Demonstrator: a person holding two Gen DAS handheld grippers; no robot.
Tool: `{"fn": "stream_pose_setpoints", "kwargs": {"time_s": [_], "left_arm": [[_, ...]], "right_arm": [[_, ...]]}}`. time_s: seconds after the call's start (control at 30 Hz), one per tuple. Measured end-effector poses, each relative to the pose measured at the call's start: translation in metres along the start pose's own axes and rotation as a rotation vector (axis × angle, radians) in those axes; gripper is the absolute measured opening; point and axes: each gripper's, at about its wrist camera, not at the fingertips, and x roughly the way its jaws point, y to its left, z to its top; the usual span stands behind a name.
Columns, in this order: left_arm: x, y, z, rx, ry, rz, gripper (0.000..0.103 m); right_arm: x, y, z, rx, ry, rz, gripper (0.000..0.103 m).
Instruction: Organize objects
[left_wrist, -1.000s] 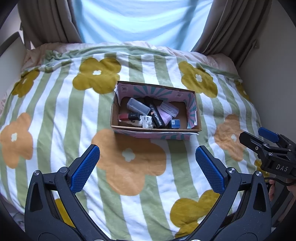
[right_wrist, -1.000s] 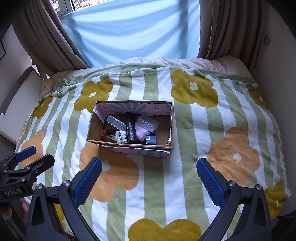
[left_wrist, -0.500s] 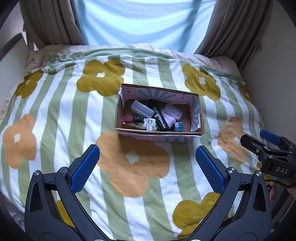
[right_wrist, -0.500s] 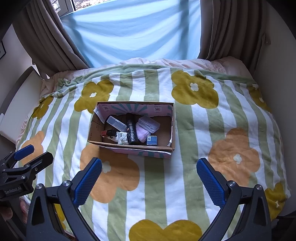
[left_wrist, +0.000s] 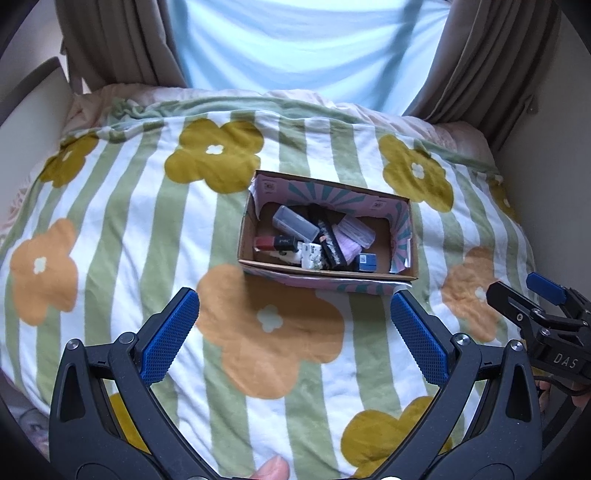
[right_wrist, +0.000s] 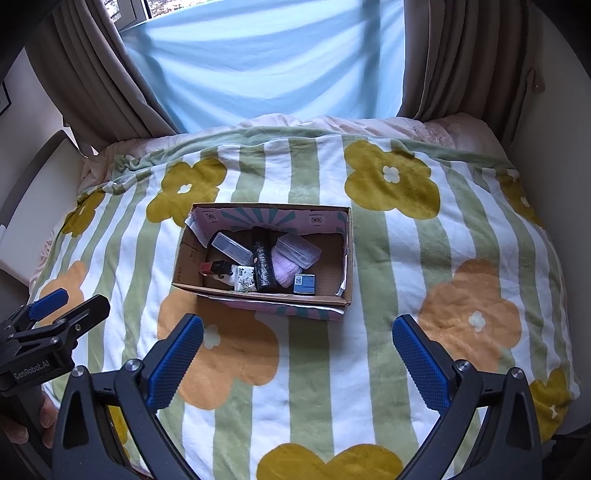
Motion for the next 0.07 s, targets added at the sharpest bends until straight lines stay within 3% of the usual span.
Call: {"fn": "stream_pose_setpoints", "kwargs": {"time_s": [0.07], "left_arm": [[0.0078, 0.0007, -0.0003, 0.005, -0.001, 0.012, 0.103]], "right_arm": [[0.0115, -0.0026, 0.002, 0.016, 0.013, -0.002, 0.102]]}}
